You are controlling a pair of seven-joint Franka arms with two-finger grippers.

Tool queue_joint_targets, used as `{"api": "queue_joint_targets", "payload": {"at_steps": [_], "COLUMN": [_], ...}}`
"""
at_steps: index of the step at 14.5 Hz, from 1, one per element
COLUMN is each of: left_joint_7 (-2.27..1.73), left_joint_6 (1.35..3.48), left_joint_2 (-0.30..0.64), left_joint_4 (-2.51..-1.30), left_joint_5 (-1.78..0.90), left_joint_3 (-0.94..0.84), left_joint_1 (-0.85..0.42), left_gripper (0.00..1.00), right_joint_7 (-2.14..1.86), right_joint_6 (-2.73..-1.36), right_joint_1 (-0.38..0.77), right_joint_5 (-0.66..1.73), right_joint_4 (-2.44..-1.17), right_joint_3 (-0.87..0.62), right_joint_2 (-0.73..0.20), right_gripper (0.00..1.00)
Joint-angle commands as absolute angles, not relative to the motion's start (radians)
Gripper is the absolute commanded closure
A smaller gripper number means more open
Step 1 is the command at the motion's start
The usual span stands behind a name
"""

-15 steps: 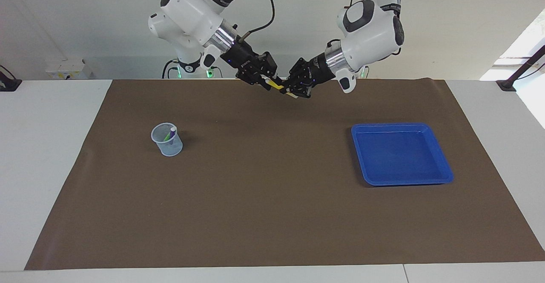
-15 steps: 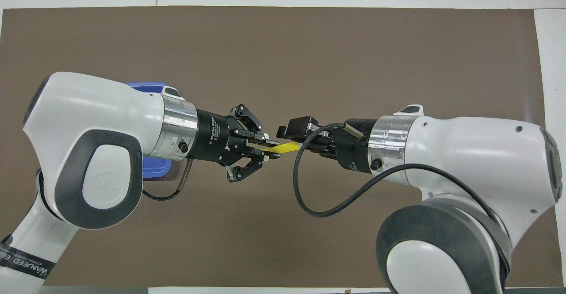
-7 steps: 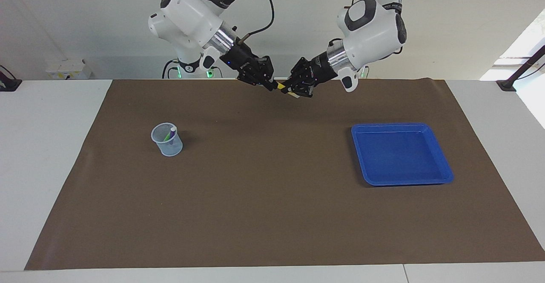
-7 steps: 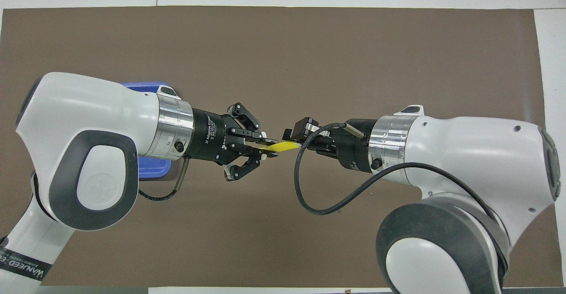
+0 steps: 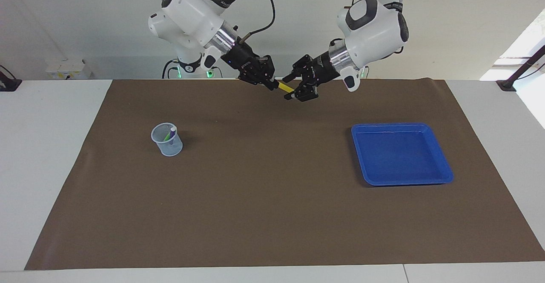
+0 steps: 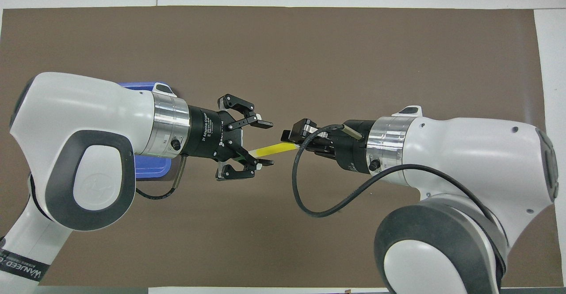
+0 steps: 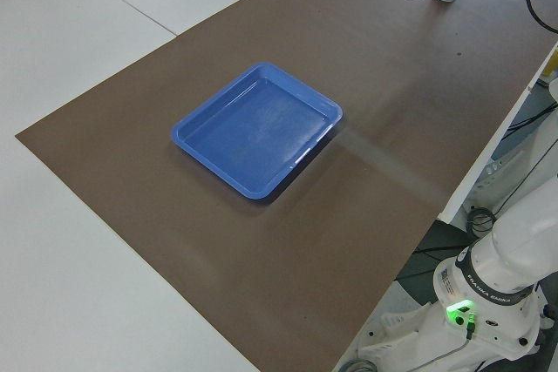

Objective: Transfer and insert pens with both arms
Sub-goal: 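Grasp the yellow pen with the right gripper, open the left gripper, then insert the yellow pen into the clear cup with the right gripper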

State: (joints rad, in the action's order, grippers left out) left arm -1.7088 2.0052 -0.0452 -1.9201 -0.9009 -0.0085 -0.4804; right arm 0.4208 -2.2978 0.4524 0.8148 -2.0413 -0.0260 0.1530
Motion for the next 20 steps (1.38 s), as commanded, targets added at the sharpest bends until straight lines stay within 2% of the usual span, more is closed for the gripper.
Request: {"api": "queue_joint_targets", "payload": {"at_steps": [1, 6, 8, 10, 12, 14, 18, 20], "left_joint_7": [-1.703, -1.703, -1.703, -1.704, -1.706, -1.706, -1.438, -1.259], "left_joint_6": [2.02, 2.022, 2.023, 2.039, 2.042, 2.04, 2.007, 1.901], "left_joint_2": [-0.072, -0.071, -0.071, -0.071, -0.069, -0.069, -0.071, -0.074], "left_joint_4": [-1.936, -1.913, -1.913, -1.913, -1.905, -1.907, -1.911, -1.91], "left_joint_5": [-0.852, -0.798, -0.798, -0.796, -0.796, -0.795, -0.652, -0.589], "left_joint_3": [-0.002, -0.002, -0.002, -0.002, 0.002, -0.002, -0.006, -0.006], "left_joint_1": [-0.486, -0.485, -0.483, -0.479, -0.476, -0.462, -0.419, -0.359], "left_gripper": [0.0, 0.0, 0.0, 0.0, 0.0, 0.0, 0.0, 0.0], "right_joint_7": [0.416, 0.221, 0.076, -0.135, -0.334, -0.499, -0.525, -0.528], "right_joint_6": [-2.243, -1.989, -1.843, -1.755, -1.769, -1.787, -1.798, -1.88], "right_joint_1": [0.424, 0.283, 0.192, 0.093, 0.032, 0.035, -0.031, -0.029], "right_joint_5": [0.763, 0.599, 0.514, 0.433, 0.303, 0.105, 0.081, 0.077], "right_joint_4": [-2.023, -1.902, -1.855, -1.818, -1.836, -1.839, -1.934, -2.014], "right_joint_3": [-0.026, -0.025, -0.015, -0.015, -0.015, -0.018, -0.012, -0.012], "right_joint_2": [0.152, 0.117, 0.117, 0.101, 0.104, 0.106, 0.149, 0.175], "right_gripper": [1.0, 1.0, 1.0, 1.0, 1.0, 1.0, 1.0, 1.0]}}
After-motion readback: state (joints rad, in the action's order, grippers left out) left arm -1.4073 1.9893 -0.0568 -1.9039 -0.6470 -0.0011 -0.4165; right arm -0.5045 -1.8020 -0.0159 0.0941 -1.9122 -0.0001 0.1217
